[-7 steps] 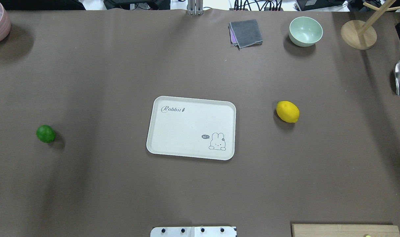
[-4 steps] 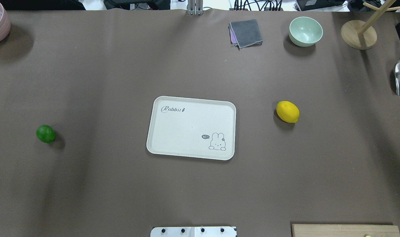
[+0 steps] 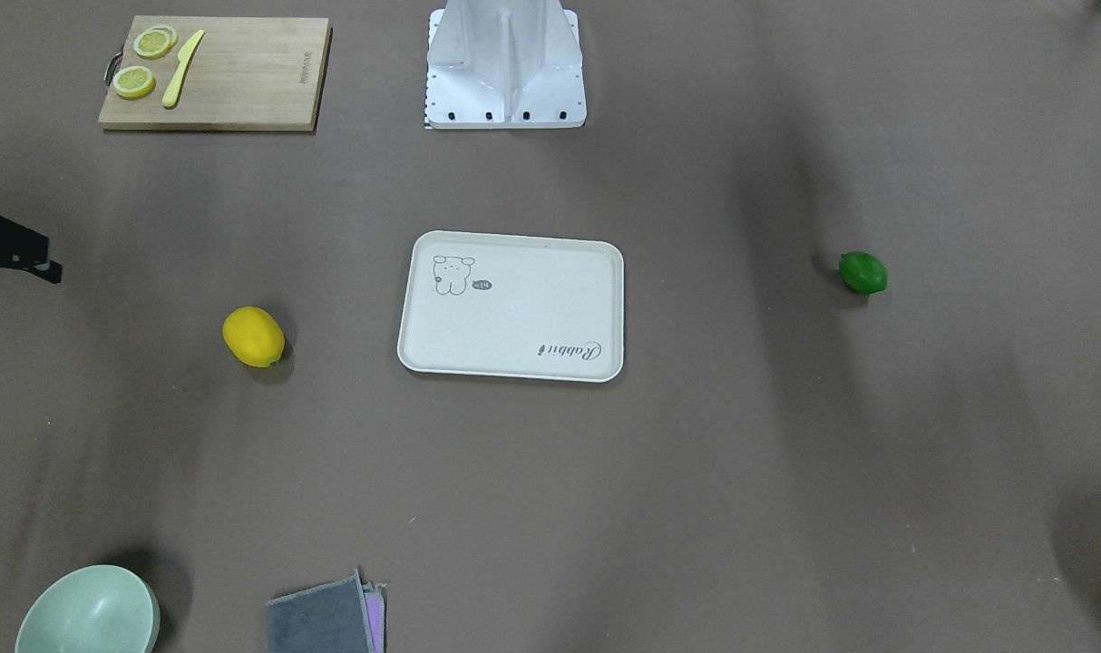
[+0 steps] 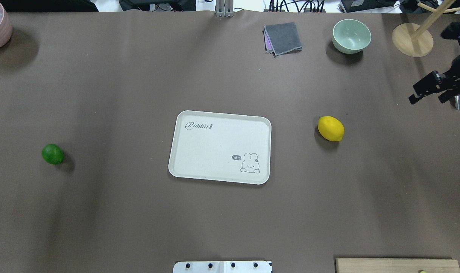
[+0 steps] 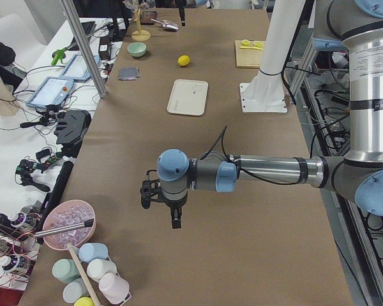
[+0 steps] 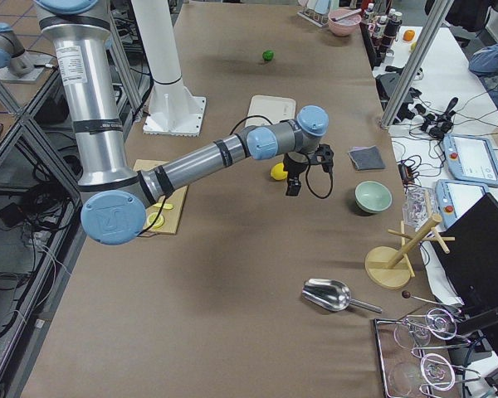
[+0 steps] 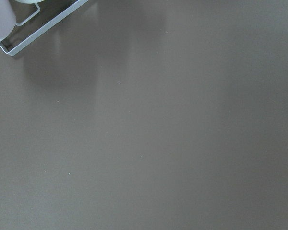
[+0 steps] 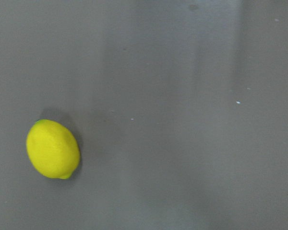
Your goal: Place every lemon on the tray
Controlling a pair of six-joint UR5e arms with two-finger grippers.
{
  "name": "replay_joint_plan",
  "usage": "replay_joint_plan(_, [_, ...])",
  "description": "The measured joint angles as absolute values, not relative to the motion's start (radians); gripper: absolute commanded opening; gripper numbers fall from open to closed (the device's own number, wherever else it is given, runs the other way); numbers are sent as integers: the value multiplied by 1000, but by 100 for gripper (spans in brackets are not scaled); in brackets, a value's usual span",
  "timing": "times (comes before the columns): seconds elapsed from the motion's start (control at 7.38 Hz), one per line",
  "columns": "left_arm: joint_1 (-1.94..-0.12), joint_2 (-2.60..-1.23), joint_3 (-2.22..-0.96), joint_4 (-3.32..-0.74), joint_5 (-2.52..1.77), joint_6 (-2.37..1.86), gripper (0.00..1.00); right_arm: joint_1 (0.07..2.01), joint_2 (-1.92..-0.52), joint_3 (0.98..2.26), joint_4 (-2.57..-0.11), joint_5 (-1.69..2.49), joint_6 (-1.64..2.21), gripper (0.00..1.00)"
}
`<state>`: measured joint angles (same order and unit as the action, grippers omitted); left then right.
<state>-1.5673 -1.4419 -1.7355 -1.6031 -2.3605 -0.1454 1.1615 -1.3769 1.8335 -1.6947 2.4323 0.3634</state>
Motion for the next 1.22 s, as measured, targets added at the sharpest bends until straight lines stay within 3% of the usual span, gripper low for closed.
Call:
replay_joint_plan(0.54, [-1462, -1561, -1742, -1616, -2363, -395, 98, 1006, -1208, 1669, -1493, 2421, 369, 100])
replay_joint_plan(1.22, [-1134, -1706, -1759, -1619, -2303, -727, 98, 909, -1187, 1559, -1330, 2342, 316, 100])
